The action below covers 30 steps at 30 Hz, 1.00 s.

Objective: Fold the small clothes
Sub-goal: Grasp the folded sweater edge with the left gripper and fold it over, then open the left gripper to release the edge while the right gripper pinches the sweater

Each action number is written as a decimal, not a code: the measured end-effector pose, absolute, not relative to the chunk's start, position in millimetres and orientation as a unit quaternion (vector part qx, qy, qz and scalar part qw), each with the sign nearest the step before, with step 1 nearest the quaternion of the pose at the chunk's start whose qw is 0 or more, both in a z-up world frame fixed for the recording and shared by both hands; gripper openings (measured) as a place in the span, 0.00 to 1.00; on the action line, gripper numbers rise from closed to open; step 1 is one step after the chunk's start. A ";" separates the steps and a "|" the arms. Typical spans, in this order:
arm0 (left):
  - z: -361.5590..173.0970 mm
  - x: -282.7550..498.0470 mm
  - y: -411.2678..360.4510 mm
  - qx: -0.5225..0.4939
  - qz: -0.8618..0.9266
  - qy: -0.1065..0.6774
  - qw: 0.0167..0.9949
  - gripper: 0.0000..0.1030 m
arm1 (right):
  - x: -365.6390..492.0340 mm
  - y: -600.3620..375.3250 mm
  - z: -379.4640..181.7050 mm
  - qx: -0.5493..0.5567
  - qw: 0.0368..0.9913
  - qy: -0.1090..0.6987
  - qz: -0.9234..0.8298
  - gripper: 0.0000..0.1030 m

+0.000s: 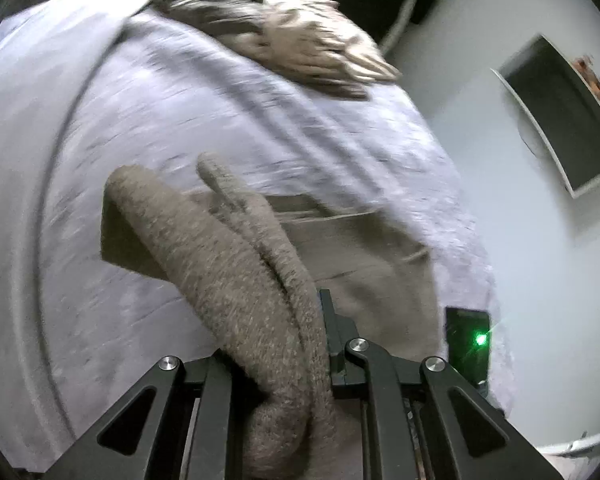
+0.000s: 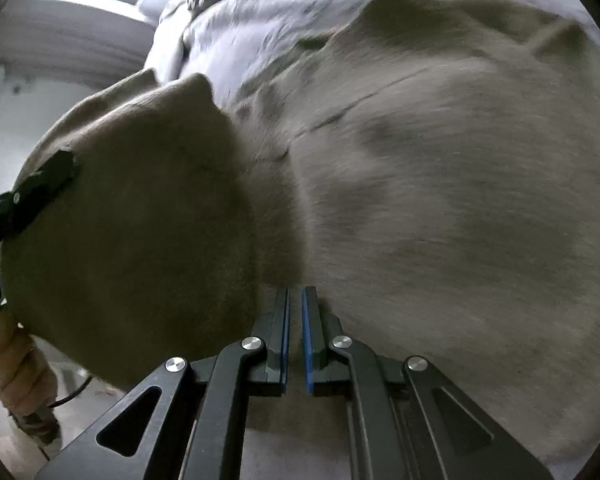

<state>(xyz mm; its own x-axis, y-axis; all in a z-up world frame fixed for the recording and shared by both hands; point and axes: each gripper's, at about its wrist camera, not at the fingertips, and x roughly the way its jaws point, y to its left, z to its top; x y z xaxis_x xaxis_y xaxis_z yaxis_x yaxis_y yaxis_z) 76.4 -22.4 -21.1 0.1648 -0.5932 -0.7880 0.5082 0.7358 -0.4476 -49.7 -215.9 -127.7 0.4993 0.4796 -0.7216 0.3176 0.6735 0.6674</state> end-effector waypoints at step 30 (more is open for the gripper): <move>-43.1 -31.4 -217.4 0.140 -0.389 0.483 0.771 0.89 | -158.7 -344.8 -171.9 0.640 0.692 0.334 0.038 0.61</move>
<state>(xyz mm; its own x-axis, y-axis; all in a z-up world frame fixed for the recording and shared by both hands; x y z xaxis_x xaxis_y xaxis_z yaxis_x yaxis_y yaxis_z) -31.4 -217.4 -43.1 0.2294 -0.4652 -0.8550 0.7365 0.6573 -0.1600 -158.7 -344.8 -171.9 0.7746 0.4798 -0.4121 0.3734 0.1789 0.9103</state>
